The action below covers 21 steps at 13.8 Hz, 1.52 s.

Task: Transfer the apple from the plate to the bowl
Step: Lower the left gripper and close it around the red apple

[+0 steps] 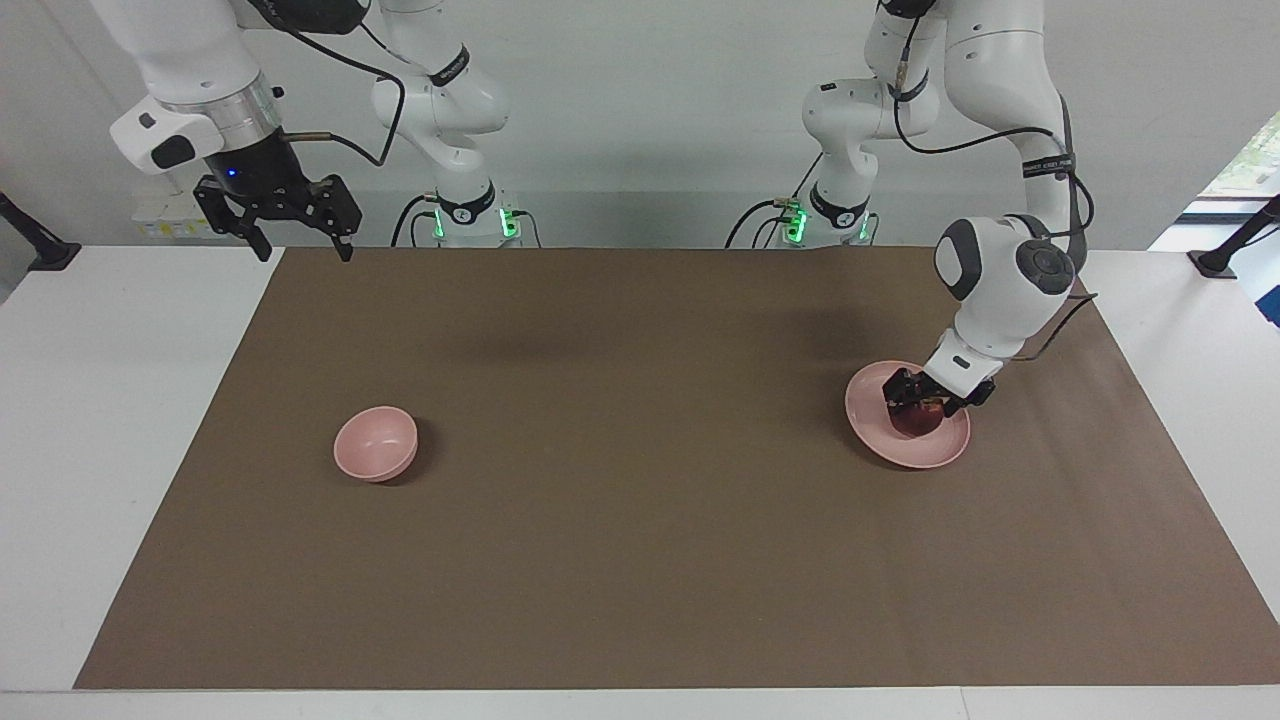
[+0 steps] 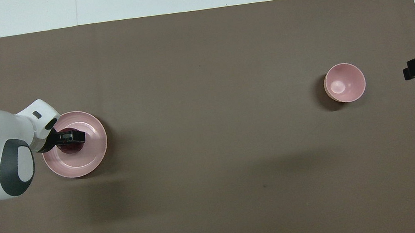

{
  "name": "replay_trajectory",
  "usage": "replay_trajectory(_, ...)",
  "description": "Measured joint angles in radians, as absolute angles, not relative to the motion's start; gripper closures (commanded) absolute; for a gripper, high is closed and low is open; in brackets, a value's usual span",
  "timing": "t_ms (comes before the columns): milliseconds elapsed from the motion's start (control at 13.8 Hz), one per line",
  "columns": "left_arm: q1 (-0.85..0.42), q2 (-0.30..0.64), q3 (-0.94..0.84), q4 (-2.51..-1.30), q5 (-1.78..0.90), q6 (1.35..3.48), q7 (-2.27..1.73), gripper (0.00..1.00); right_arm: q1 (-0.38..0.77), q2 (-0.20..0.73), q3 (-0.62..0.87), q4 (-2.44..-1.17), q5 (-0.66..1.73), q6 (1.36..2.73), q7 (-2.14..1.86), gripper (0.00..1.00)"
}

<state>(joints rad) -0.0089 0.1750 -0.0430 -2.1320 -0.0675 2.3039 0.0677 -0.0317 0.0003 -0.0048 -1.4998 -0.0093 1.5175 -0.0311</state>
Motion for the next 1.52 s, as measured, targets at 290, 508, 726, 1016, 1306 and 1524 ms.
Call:
replay_trajectory(290,-0.008,0.173,-0.041,-2.129,-0.067,2.302,0.057,1.00,-0.032,0.000,-0.005,-1.500,-0.009,1.518,-0.031,0.00)
replay_trajectory(508,-0.009,0.173,-0.043,-2.119,-0.067,2.274,0.026,1.00,-0.032,0.000,-0.005,-1.500,-0.009,1.518,-0.031,0.00)
replay_trajectory(726,-0.010,0.173,-0.047,-2.070,-0.067,2.189,0.014,1.00,-0.032,0.000,-0.005,-1.500,-0.009,1.518,-0.031,0.00)
replay_trajectory(1016,-0.010,0.167,-0.048,-1.937,-0.068,1.925,-0.005,1.00,-0.032,0.000,-0.005,-1.500,-0.009,1.518,-0.031,0.00)
replay_trajectory(1306,-0.010,0.165,-0.051,-1.790,-0.070,1.702,-0.056,1.00,-0.032,0.000,-0.005,-1.500,-0.009,1.518,-0.031,0.00)
replay_trajectory(1524,-0.018,0.164,-0.065,-1.709,-0.084,1.588,-0.060,1.00,-0.032,0.000,-0.005,-1.500,-0.009,1.518,-0.031,0.00)
